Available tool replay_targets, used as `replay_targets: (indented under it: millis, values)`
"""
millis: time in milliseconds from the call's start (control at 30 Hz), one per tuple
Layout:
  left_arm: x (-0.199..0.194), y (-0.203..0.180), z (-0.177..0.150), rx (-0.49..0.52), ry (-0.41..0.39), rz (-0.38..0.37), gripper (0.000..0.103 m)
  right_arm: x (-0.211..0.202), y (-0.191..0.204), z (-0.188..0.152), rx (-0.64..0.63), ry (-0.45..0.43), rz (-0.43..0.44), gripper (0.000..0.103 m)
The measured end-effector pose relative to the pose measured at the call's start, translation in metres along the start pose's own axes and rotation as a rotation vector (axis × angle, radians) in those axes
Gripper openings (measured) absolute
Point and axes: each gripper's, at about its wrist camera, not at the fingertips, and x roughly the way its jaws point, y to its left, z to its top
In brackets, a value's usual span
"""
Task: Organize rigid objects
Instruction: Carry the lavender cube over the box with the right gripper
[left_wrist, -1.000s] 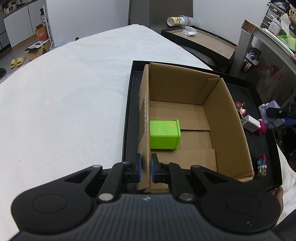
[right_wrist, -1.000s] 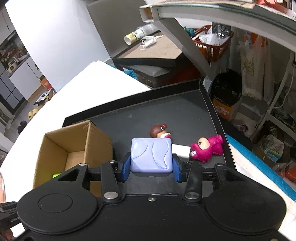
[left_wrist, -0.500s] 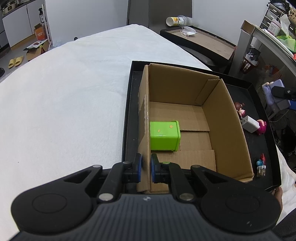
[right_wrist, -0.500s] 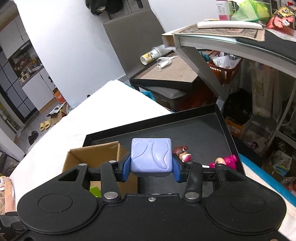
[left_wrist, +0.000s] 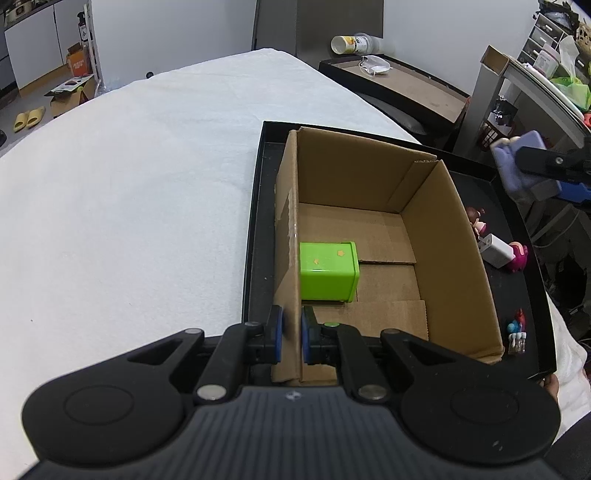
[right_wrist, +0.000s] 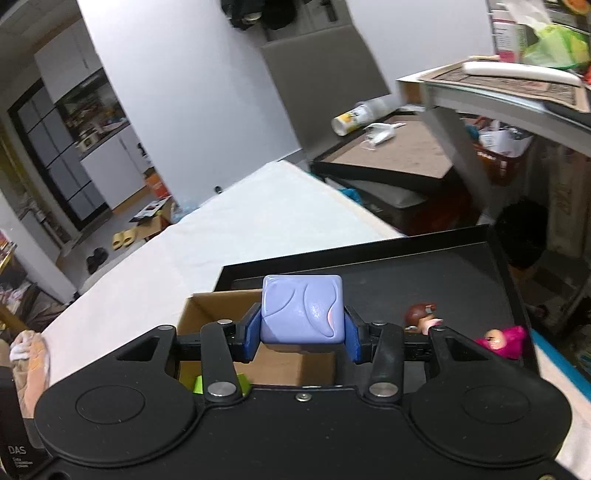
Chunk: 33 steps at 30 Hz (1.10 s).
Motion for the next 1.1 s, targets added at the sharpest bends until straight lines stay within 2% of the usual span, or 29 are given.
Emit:
replay_targets:
  millis: [500,1100]
  values:
    - [0.000,0.009,-0.001,-0.026,-0.007,-0.039,0.010,0.037,0.054,-0.018,-0.098,0.074,0.052,0.043]
    - [0.000,0.016,-0.001,-0.037,-0.007,-0.072,0.010,0.068,0.082,-0.038,-0.104,0.104,0.102,0.044]
